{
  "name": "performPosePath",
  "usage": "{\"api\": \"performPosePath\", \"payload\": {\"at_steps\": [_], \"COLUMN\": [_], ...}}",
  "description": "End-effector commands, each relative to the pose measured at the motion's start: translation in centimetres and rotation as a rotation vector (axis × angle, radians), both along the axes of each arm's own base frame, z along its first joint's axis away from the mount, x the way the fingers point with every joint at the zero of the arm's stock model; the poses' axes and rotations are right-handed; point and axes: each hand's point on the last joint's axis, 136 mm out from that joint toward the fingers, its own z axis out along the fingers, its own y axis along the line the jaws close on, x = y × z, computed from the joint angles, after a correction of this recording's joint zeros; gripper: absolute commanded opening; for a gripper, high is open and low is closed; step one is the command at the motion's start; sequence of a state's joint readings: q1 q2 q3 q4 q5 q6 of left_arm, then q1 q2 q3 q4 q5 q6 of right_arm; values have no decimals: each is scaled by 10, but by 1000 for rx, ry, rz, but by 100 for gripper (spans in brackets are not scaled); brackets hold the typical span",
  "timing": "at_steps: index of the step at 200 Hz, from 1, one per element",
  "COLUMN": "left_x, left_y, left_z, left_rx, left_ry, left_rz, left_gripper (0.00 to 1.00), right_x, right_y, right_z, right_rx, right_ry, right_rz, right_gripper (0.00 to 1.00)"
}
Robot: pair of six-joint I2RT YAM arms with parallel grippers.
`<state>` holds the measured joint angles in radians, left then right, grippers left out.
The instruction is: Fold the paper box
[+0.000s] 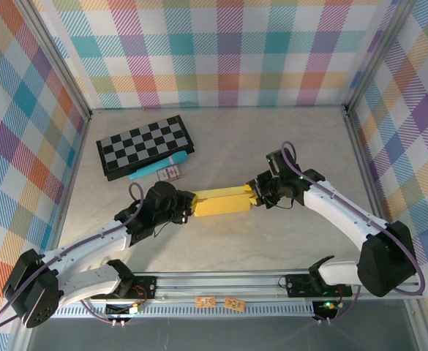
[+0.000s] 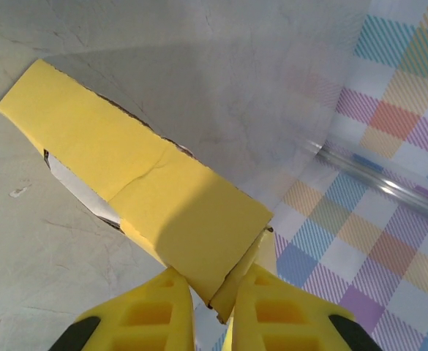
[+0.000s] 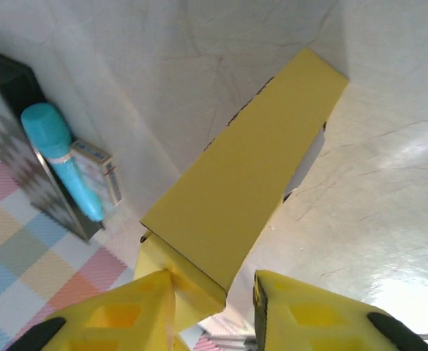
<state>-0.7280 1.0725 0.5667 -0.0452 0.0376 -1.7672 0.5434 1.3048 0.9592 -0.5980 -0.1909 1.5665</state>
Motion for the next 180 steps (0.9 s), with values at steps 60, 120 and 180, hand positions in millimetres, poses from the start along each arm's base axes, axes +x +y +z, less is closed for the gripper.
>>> {"api": "performPosePath", "payload": {"at_steps": [60,120,180], "left_x": [-53,-54,-53], "left_y": [21,18,17], "left_z": [-78,-79,-79], "left_rx": [196,184,174], "left_ry": [281,279,275], "left_rz": [-102,-114,-113], "left_gripper": [15,14,14], "right_x": [-25,-2,-2], "right_y": [39,63,71], "right_z": [5,10,40], "right_rx": [-100,-70,-92], "right_ry": [55,46,-2], "right_rz": [-161,-227,-165], "right_gripper": [73,74,72]}}
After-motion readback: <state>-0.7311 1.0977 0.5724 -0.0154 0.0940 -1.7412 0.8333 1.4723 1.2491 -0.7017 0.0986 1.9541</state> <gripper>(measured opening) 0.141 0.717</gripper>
